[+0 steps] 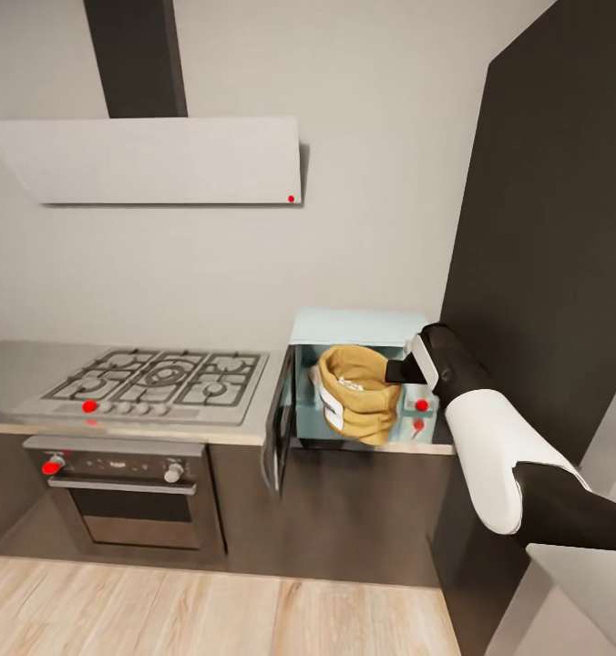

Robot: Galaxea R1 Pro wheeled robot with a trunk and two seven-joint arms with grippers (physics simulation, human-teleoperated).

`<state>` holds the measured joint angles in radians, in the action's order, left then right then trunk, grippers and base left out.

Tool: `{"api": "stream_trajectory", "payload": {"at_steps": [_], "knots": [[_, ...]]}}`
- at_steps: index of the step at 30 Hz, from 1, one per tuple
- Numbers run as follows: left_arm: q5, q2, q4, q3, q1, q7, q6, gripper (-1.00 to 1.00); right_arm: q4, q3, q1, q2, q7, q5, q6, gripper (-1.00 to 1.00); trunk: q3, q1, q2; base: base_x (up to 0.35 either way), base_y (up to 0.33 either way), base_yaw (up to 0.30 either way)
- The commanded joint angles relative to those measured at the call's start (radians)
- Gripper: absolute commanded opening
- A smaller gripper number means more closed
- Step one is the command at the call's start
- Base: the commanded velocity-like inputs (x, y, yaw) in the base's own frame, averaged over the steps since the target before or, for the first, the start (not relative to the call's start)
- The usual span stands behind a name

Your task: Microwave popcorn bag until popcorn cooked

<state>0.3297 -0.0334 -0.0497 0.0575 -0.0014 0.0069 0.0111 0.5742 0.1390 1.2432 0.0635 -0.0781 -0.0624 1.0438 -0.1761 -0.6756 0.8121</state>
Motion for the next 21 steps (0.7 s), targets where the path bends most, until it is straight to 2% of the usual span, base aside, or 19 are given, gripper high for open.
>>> {"api": "stream_trajectory", "payload": {"at_steps": [1, 21], "knots": [[0.002, 0.0, -0.001, 0.005, 0.0, 0.001, 0.001, 1.0, 0.001, 0.007, 0.001, 0.001, 0.0, -0.005, 0.003, -1.0, -0.001, -0.001, 0.001, 0.24, 0.0, 0.0], [0.002, 0.0, -0.001, 0.007, 0.0, 0.001, 0.001, 1.0, 0.0, 0.009, 0.001, 0.0, 0.0, -0.005, 0.003, -1.0, -0.001, -0.001, 0.001, 0.018, 0.0, 0.0]]}}
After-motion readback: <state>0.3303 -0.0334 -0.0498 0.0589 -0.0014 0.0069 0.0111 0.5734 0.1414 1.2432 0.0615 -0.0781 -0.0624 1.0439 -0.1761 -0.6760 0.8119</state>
